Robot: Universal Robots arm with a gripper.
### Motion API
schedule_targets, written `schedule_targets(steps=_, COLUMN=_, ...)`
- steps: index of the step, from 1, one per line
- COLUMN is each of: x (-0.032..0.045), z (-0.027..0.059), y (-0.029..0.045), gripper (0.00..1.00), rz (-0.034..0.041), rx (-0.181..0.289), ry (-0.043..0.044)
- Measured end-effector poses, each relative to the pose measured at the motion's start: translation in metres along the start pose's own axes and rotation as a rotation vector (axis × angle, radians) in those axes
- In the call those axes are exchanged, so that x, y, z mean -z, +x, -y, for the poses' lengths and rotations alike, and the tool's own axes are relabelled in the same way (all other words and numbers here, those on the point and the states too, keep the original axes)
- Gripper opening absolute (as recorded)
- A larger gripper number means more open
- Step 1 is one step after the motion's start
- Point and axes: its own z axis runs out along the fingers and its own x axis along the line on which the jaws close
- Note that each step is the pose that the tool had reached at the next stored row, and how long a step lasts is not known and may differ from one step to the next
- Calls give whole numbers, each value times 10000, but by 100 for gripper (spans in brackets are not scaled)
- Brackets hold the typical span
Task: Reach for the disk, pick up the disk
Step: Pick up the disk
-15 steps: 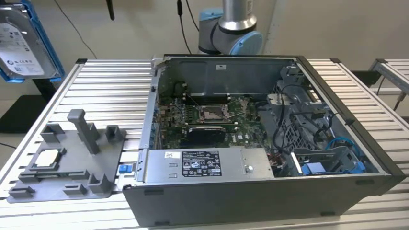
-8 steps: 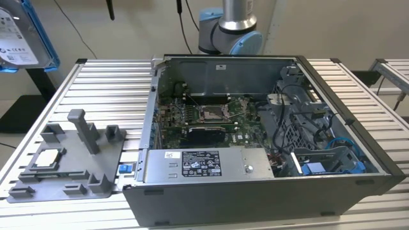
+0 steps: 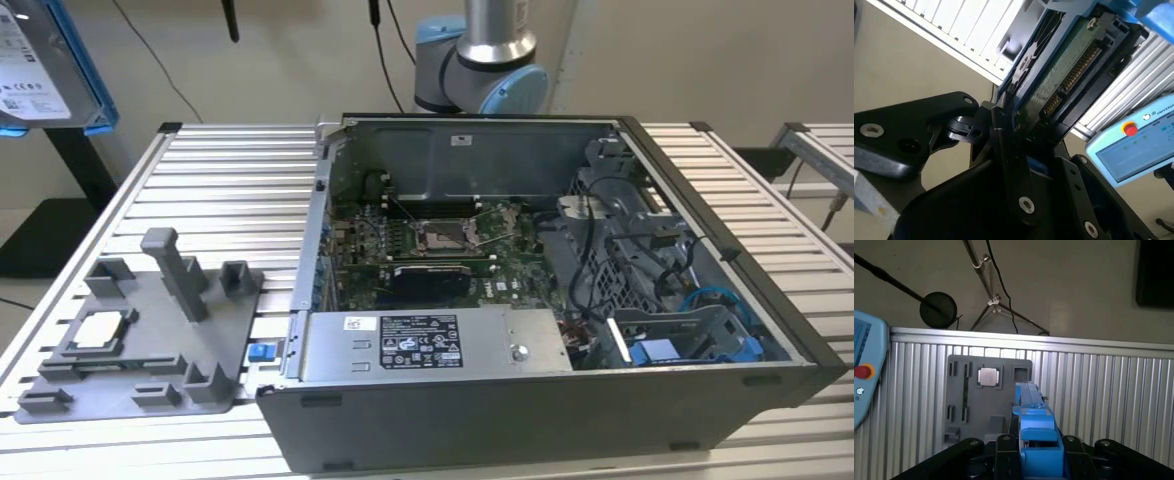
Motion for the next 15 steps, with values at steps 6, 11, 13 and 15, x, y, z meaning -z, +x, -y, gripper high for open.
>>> schedule_targets(steps=6, x=1, z=0, y=0, gripper=0, rz=0, rx=2, ry=-1)
schedule_targets(steps=11, x=2, z=14, y=1, gripper=0, rz=-1, rx=3, ry=-2)
schedule_targets(steps=13, x=2, z=42, y=2, gripper=0, rz=-1, rx=3, ry=-1)
schedule_targets(steps=15, x=3, z=81, y=4, gripper=0, rz=0, rx=2, ry=-1)
